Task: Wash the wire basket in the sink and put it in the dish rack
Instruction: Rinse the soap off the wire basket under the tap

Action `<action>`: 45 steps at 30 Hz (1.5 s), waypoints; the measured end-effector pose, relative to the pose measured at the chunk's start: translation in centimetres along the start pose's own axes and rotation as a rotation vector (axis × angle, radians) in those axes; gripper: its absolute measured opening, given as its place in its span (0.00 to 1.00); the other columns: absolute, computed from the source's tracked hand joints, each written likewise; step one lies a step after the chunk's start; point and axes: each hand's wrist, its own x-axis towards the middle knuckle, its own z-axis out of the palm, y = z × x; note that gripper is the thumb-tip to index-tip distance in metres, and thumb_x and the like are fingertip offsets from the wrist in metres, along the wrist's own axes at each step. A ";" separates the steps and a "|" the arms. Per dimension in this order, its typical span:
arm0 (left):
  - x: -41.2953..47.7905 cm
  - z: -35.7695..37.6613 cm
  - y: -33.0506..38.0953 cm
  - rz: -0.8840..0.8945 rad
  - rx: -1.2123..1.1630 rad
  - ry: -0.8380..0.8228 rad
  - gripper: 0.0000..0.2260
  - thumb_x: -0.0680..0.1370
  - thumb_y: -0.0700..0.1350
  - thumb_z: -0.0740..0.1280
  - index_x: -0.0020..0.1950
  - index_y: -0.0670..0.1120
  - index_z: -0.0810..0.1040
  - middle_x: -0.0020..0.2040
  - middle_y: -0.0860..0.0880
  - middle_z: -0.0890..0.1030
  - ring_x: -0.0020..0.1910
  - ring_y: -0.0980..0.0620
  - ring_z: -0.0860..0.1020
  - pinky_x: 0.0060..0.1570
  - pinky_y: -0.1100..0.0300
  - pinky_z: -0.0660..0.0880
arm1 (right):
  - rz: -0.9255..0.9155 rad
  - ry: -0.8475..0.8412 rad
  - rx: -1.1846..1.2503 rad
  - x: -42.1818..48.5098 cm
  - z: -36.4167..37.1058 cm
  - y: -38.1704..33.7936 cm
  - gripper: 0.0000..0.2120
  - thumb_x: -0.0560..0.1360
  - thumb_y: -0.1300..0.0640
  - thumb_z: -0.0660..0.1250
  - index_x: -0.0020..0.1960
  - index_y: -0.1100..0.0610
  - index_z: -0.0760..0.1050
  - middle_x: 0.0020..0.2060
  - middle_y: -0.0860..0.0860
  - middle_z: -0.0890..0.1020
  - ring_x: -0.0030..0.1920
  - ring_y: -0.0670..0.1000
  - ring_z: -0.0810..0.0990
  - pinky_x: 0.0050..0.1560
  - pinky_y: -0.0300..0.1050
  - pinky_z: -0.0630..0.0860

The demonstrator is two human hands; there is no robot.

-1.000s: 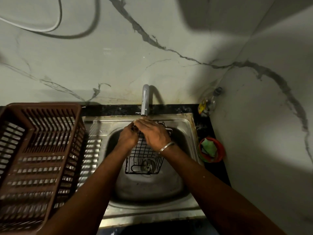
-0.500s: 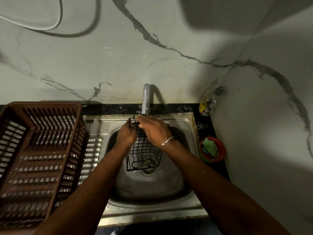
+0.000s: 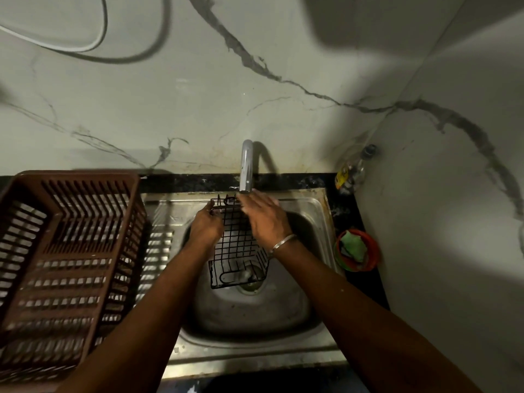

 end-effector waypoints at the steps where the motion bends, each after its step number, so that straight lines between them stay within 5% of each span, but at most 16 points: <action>1: 0.2 -0.2 0.0 -0.018 -0.007 0.014 0.21 0.89 0.47 0.58 0.83 0.54 0.65 0.66 0.43 0.82 0.39 0.51 0.77 0.39 0.54 0.78 | 0.077 0.013 -0.014 0.0 -0.1 0.3 0.22 0.78 0.65 0.69 0.71 0.55 0.76 0.68 0.55 0.79 0.71 0.57 0.75 0.71 0.60 0.72; 4: 0.4 -0.1 -0.3 0.004 -0.003 0.021 0.22 0.89 0.46 0.58 0.84 0.54 0.64 0.58 0.44 0.82 0.35 0.52 0.75 0.33 0.54 0.77 | -0.011 -0.013 -0.036 -0.2 0.5 -0.5 0.23 0.77 0.66 0.69 0.71 0.57 0.76 0.68 0.56 0.80 0.70 0.58 0.76 0.72 0.60 0.71; 7: 0.4 -0.1 -0.5 -0.021 -0.071 -0.002 0.21 0.89 0.46 0.57 0.83 0.54 0.65 0.53 0.45 0.85 0.39 0.49 0.76 0.47 0.45 0.82 | 0.014 -0.027 -0.028 -0.1 0.4 0.5 0.21 0.79 0.63 0.67 0.71 0.55 0.76 0.69 0.55 0.79 0.70 0.57 0.76 0.71 0.58 0.73; 9: 0.5 -0.3 -0.6 -0.036 -0.071 0.027 0.21 0.89 0.47 0.57 0.83 0.56 0.65 0.57 0.41 0.85 0.35 0.50 0.74 0.45 0.49 0.80 | 0.129 0.002 -0.036 0.1 0.1 0.9 0.18 0.80 0.60 0.66 0.70 0.56 0.77 0.69 0.56 0.79 0.71 0.58 0.75 0.69 0.59 0.75; 12: 0.6 -0.2 -1.1 -0.040 -0.089 0.018 0.20 0.88 0.47 0.58 0.80 0.59 0.70 0.57 0.43 0.86 0.39 0.41 0.81 0.45 0.50 0.83 | -0.024 -0.017 -0.052 -0.1 0.3 0.1 0.17 0.80 0.59 0.68 0.69 0.56 0.78 0.67 0.55 0.81 0.70 0.56 0.77 0.73 0.57 0.71; 16: 0.6 -0.6 -1.8 -0.057 -0.080 0.022 0.17 0.88 0.49 0.59 0.76 0.59 0.73 0.59 0.46 0.85 0.42 0.45 0.83 0.46 0.43 0.85 | 0.162 -0.007 -0.022 0.0 0.0 0.4 0.18 0.83 0.54 0.64 0.71 0.56 0.76 0.70 0.56 0.78 0.73 0.57 0.73 0.72 0.59 0.72; 19: 0.0 -1.0 -1.3 -0.047 -0.081 0.041 0.20 0.88 0.44 0.58 0.80 0.55 0.70 0.59 0.42 0.83 0.38 0.50 0.76 0.36 0.51 0.78 | 0.110 -0.016 0.004 -0.5 0.2 0.4 0.19 0.83 0.51 0.61 0.70 0.55 0.77 0.69 0.56 0.79 0.71 0.56 0.74 0.73 0.58 0.71; 22: 0.0 -1.1 -1.8 0.004 -0.085 0.046 0.22 0.88 0.41 0.58 0.82 0.55 0.68 0.64 0.44 0.82 0.41 0.50 0.79 0.44 0.46 0.81 | 0.209 -0.004 0.081 -0.2 -0.4 0.7 0.21 0.82 0.49 0.63 0.73 0.55 0.74 0.68 0.55 0.79 0.69 0.56 0.75 0.68 0.58 0.74; 24: -0.4 -1.1 -1.8 0.021 -0.105 0.042 0.24 0.88 0.40 0.58 0.83 0.57 0.66 0.65 0.47 0.82 0.43 0.50 0.79 0.51 0.41 0.83 | 0.089 -0.032 0.025 -0.3 -0.4 0.7 0.23 0.82 0.47 0.63 0.72 0.58 0.75 0.69 0.57 0.79 0.71 0.58 0.74 0.71 0.59 0.71; 28: -0.3 -0.5 -2.6 0.053 -0.086 0.040 0.24 0.87 0.42 0.59 0.81 0.63 0.66 0.61 0.47 0.84 0.37 0.48 0.77 0.39 0.47 0.80 | 0.089 -0.163 -0.007 0.4 -1.4 -0.6 0.29 0.81 0.38 0.60 0.75 0.56 0.71 0.72 0.55 0.74 0.71 0.56 0.73 0.71 0.61 0.71; 30: -0.3 -0.8 -3.1 0.069 -0.078 0.029 0.25 0.87 0.41 0.58 0.81 0.62 0.66 0.61 0.48 0.85 0.34 0.51 0.77 0.38 0.48 0.79 | 0.053 -0.255 -0.086 0.6 -1.6 -0.9 0.33 0.81 0.35 0.57 0.79 0.55 0.65 0.76 0.54 0.70 0.76 0.57 0.66 0.77 0.60 0.63; 33: -1.1 -1.1 -3.0 0.117 -0.050 0.009 0.24 0.87 0.40 0.59 0.81 0.59 0.67 0.66 0.50 0.82 0.50 0.48 0.83 0.55 0.41 0.83 | -0.056 -0.311 -0.158 0.8 -1.9 -1.4 0.33 0.82 0.38 0.58 0.81 0.54 0.60 0.79 0.53 0.65 0.80 0.57 0.60 0.79 0.57 0.57; 37: -1.8 -0.8 -2.9 0.253 0.013 -0.068 0.25 0.83 0.40 0.61 0.81 0.54 0.70 0.73 0.47 0.79 0.69 0.47 0.79 0.71 0.42 0.76 | -0.155 -0.379 -0.133 1.0 -1.2 -2.9 0.29 0.85 0.47 0.59 0.82 0.55 0.57 0.81 0.55 0.61 0.81 0.57 0.58 0.81 0.56 0.55; 40: -1.9 -0.7 -2.2 0.205 -0.045 -0.058 0.32 0.83 0.31 0.59 0.84 0.55 0.64 0.78 0.45 0.74 0.64 0.38 0.81 0.62 0.42 0.81 | -0.057 -0.373 -0.199 0.8 -1.6 -1.5 0.32 0.84 0.51 0.60 0.83 0.53 0.51 0.82 0.54 0.59 0.82 0.57 0.56 0.81 0.58 0.56; 43: -1.9 -1.0 -2.2 0.195 -0.078 -0.006 0.34 0.82 0.27 0.57 0.84 0.55 0.65 0.79 0.48 0.71 0.53 0.55 0.83 0.46 0.57 0.82 | 0.076 -0.415 -0.193 0.4 -1.4 -1.6 0.34 0.83 0.55 0.60 0.84 0.52 0.47 0.82 0.54 0.56 0.82 0.59 0.54 0.80 0.61 0.55; 45: -1.4 -1.1 -2.3 0.158 -0.157 -0.019 0.34 0.82 0.28 0.57 0.83 0.58 0.67 0.78 0.48 0.72 0.54 0.56 0.82 0.52 0.49 0.84 | 0.093 -0.363 -0.183 0.1 -1.4 -1.5 0.33 0.82 0.59 0.61 0.83 0.51 0.52 0.81 0.53 0.60 0.81 0.60 0.57 0.79 0.63 0.58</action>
